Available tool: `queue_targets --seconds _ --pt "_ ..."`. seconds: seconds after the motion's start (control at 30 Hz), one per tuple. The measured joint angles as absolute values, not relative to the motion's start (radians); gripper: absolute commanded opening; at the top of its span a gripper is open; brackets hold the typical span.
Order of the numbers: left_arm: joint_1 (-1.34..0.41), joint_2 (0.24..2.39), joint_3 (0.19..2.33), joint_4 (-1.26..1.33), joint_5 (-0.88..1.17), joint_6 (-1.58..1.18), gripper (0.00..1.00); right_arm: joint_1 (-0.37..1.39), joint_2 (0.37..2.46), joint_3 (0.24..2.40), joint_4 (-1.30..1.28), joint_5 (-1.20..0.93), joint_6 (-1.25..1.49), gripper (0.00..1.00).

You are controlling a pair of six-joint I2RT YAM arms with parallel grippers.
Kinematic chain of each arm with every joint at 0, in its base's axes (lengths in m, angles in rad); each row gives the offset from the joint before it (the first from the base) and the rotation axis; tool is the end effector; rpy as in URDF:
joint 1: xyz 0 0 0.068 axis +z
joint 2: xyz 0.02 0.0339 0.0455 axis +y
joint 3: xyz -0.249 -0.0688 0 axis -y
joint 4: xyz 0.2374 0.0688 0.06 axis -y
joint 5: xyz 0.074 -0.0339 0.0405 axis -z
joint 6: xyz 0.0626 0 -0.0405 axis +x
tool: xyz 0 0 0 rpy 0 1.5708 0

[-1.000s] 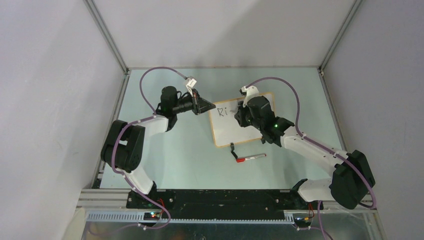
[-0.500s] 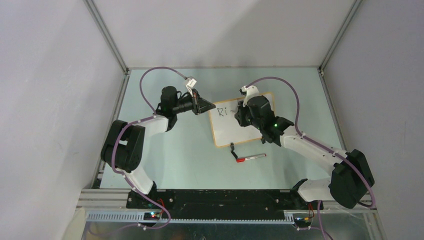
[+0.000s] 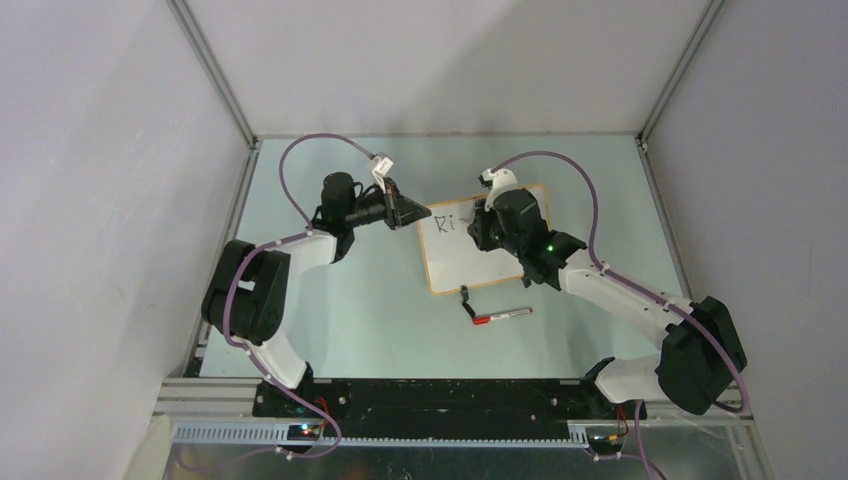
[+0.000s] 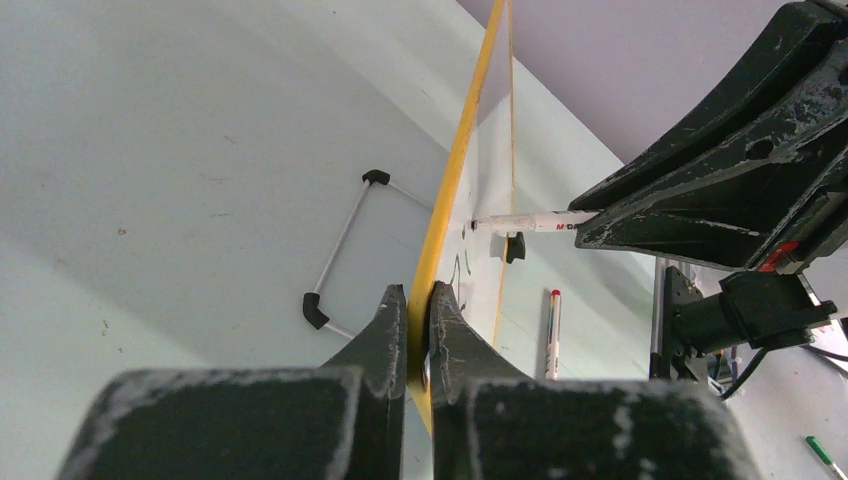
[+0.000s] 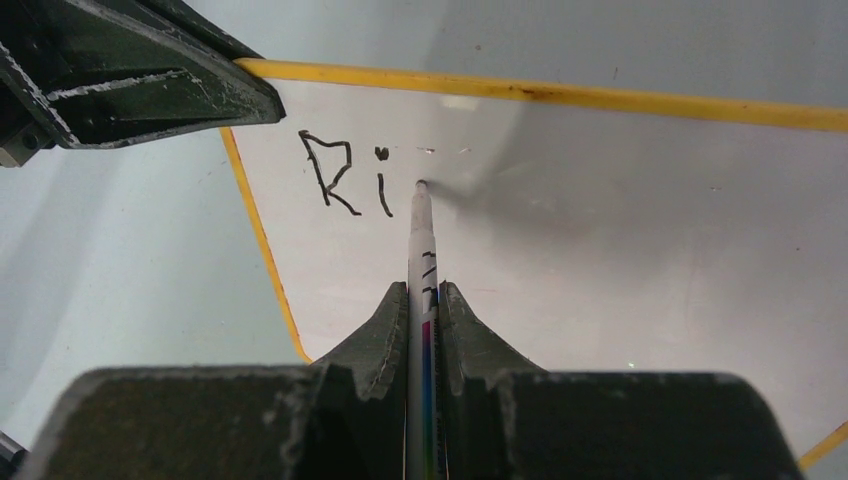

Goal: Write a sentence on the whiteboard

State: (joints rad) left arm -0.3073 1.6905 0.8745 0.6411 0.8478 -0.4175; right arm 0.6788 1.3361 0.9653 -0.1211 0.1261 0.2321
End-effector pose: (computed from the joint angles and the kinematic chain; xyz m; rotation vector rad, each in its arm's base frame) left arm 0.3382 -0.1566 0.2088 0.5610 1.7713 -1.2499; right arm 0.2580 0.1980 0.2613 -0.3850 2.0509 0.4309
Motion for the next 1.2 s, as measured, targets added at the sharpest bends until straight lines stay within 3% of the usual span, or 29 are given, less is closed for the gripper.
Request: queue_targets --seconds 1.2 --pt "-0.307 1.691 0.875 0.640 0.847 -0.417 0.06 0.680 1.356 0.984 -0.148 0.081 0.232 0.00"
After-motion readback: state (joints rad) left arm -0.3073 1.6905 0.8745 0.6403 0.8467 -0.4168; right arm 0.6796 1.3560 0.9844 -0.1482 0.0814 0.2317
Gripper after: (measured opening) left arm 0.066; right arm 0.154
